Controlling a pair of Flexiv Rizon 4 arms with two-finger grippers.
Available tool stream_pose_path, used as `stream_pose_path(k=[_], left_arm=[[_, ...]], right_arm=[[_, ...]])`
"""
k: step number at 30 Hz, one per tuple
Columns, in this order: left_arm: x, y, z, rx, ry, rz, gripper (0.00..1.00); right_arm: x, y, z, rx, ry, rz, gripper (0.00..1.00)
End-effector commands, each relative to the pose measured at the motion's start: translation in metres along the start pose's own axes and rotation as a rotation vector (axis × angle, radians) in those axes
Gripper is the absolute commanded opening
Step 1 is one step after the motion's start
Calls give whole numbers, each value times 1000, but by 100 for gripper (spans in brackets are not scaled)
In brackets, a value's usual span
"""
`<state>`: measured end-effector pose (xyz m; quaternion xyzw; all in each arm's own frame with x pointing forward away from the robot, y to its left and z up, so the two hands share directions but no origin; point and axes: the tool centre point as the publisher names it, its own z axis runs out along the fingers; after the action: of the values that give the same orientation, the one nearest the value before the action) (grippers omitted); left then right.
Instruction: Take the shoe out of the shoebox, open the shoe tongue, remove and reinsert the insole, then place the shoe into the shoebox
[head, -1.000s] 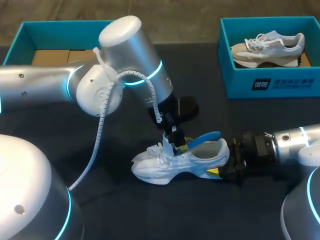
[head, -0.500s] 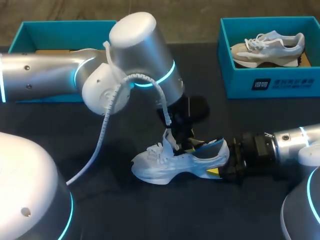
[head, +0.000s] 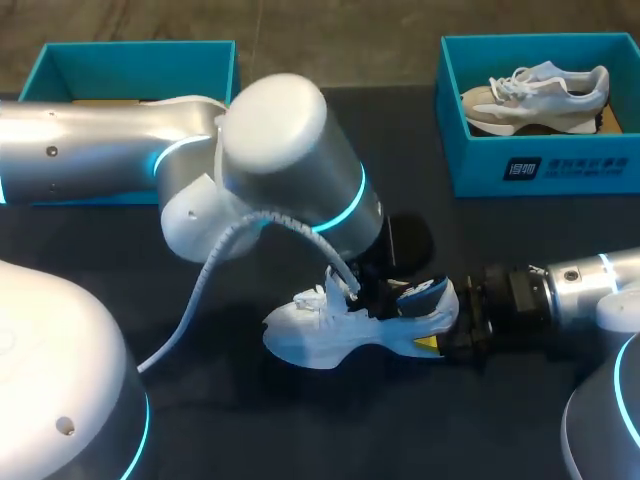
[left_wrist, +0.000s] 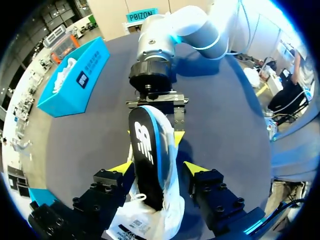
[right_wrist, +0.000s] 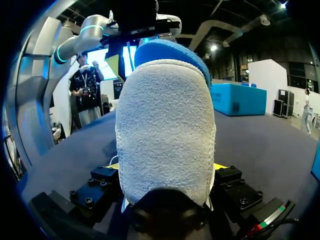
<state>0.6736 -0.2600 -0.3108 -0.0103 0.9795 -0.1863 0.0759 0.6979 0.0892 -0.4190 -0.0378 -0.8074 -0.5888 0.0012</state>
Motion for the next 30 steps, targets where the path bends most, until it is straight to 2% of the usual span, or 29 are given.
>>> stream_pose_path(k=[1,3,7,20,25,28,30], left_arm=[[3,-10,9,-15,-62,-6,63],[3,-12,11,-20,-82,-9,56],[3,-17,15,-26,-114,-8,51],[2,-19,29,-45,-169,-39,47],[-5,-18,31,-44,-172,-63,28],[-8,-17,30,-43,-169,-71,0],[-9,-16,30,-41,-170,-76,0]], right_arm=[[1,0,1,4,-1,1,0],[1,0,1,4,-1,1,0],[1,0,1,4,-1,1,0],[1,0,1,4,-1,1,0],[1,0,1,4,-1,1,0],[1,0,1,4,-1,1,0],[1,0,1,4,-1,1,0]])
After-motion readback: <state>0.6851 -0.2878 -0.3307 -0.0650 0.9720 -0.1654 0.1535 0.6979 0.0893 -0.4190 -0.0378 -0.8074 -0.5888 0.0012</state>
